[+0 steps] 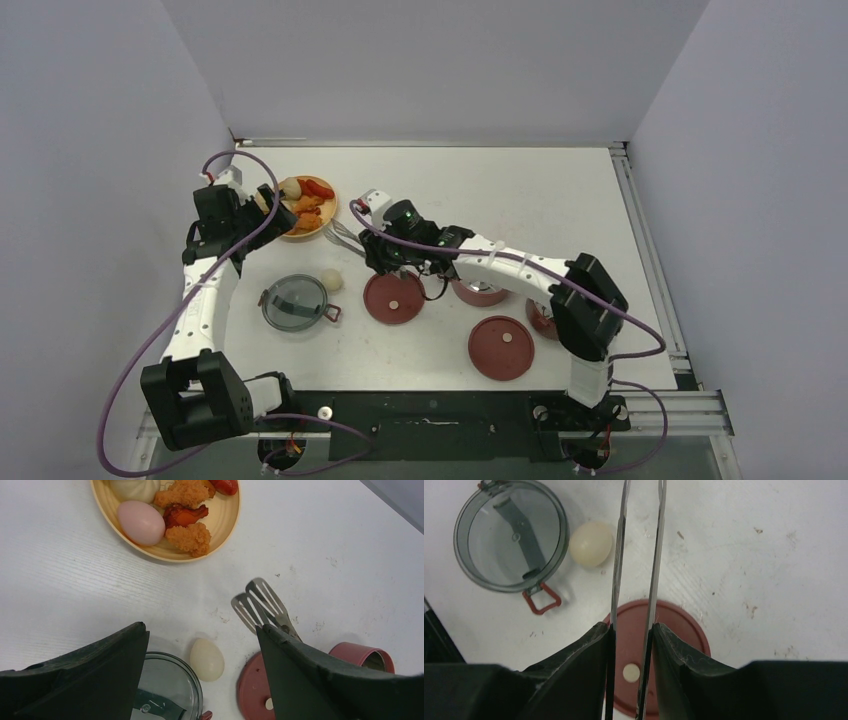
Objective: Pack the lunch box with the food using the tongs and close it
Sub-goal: Pick up the fake food at the center of the board.
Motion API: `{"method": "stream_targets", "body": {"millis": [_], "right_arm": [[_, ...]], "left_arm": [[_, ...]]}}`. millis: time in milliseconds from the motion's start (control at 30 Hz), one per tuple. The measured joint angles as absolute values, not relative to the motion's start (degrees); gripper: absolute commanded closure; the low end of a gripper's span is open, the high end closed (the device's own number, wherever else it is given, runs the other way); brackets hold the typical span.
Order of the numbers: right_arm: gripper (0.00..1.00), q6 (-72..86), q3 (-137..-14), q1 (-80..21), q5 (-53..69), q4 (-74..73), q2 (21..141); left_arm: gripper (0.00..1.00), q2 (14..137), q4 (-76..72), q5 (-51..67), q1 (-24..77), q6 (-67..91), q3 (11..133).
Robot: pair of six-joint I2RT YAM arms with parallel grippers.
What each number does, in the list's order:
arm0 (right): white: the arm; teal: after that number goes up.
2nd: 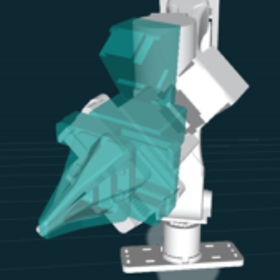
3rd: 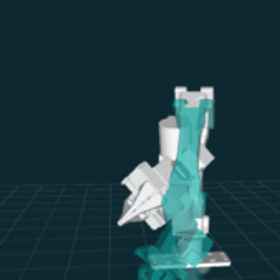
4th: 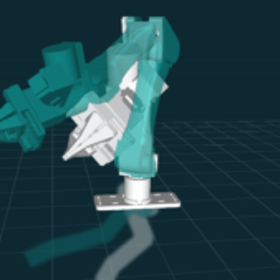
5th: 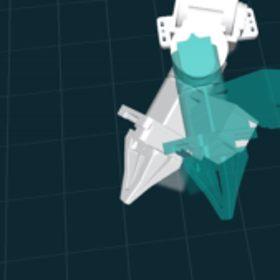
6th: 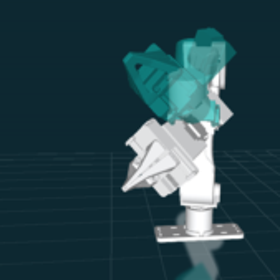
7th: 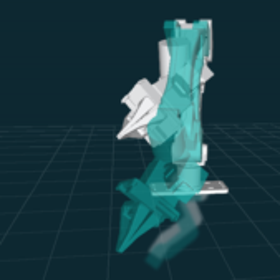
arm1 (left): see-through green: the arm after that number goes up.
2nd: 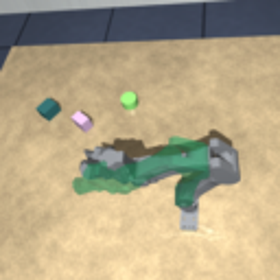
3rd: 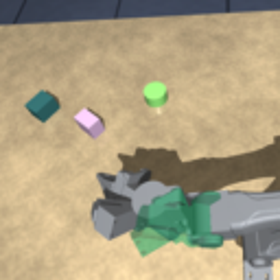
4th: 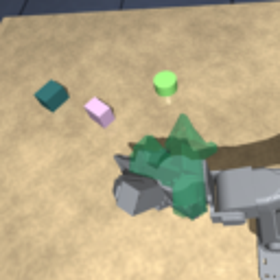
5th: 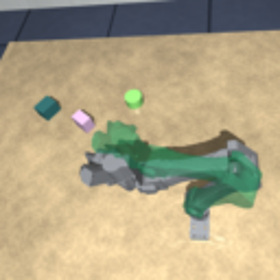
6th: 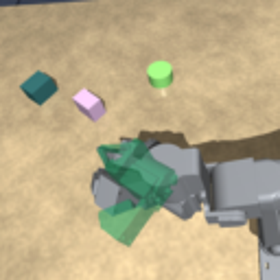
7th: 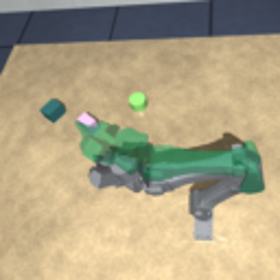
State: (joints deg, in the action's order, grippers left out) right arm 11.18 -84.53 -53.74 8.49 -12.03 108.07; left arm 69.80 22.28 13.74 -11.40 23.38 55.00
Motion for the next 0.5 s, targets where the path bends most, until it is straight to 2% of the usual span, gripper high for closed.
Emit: {"method": "stream_targets", "body": {"millis": [300,500], "right_arm": [[0.58,11.25,-69.49,-53.74,15.68,-12.93,90.17],[0.59,11.64,-68.75,-53.74,17.06,-13.69,88.92]], "left_arm": [[0.18,70.0,22.04,13.82,-11.16,23.38,55.0],[0.18,70.0,22.04,13.61,-10.02,23.29,55.0]]}}
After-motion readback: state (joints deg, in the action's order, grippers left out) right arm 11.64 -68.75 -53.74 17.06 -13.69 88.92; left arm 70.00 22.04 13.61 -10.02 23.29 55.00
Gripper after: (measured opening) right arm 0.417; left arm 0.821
